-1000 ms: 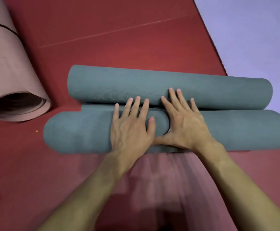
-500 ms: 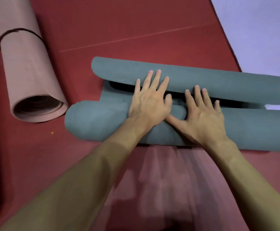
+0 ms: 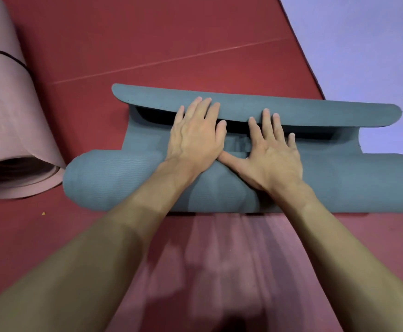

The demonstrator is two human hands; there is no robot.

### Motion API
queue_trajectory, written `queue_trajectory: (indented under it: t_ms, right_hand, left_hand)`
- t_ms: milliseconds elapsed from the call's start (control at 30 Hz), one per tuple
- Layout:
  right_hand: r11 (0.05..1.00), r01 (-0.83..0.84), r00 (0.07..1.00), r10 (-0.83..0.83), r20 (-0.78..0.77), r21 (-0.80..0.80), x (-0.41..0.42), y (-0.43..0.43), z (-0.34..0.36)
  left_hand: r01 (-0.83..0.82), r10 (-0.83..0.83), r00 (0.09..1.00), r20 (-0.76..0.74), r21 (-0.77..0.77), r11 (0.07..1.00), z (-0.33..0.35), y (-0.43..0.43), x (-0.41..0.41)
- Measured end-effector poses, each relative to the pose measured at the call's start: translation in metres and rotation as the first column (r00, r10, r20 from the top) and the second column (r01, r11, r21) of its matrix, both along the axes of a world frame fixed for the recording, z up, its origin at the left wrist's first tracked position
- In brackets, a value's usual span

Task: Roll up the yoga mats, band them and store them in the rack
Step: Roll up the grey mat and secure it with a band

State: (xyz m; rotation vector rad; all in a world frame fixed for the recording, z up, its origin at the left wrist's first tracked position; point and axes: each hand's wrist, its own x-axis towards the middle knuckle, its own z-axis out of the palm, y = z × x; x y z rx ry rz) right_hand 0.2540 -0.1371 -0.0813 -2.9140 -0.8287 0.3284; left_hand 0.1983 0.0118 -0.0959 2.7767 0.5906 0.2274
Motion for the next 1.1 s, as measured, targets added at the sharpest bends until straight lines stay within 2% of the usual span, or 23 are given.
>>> queue_trajectory:
  t_ms: [100,167,267,600,700,867,1000,1100]
  right_hand:
    - [1.0,-0.005,1.0,0.005,-0.003,0.004,0.005,0.003,-0.002]
    - [1.0,-0.01,1.0,0.01,0.0,-0.001,0.009,0.004,-0.004]
    - [1.0,-0.013,1.0,0.013,-0.008,-0.008,0.015,0.007,-0.005]
    - [0.999,-0.015,1.0,0.015,0.016,0.032,0.035,0.021,-0.008]
    - [0.997,-0.019,0.996,0.011,0.09,0.08,0.038,0.023,-0.009]
    - [0.97,-0.001,0.935,-0.085,0.344,0.242,0.042,0.024,-0.015]
    - [0.954,-0.009,0.918,-0.11,0.381,0.299,0.042,0.023,-0.017]
    - [0.953,-0.03,0.927,-0.086,0.365,0.301,0.038,0.02,-0.018]
  left_hand:
    - [-0.007,0.005,1.0,0.021,0.11,0.994,0.001,0.0,-0.011]
    - [-0.086,0.073,0.994,0.085,0.168,0.982,-0.003,-0.016,-0.036]
    - [-0.11,0.106,0.994,0.038,0.149,0.983,-0.016,-0.04,-0.061]
    - [-0.079,0.074,0.997,0.038,0.158,0.984,-0.02,-0.018,-0.029]
    - [-0.039,0.035,0.999,0.027,0.165,0.986,-0.018,-0.01,-0.021]
    - [-0.048,0.032,0.996,0.08,0.202,0.978,-0.017,-0.004,-0.013]
    - [-0.034,0.018,0.997,0.069,0.233,0.972,-0.019,-0.001,-0.011]
    - [-0.021,0.026,0.999,-0.022,0.191,0.981,-0.012,0.008,0.004]
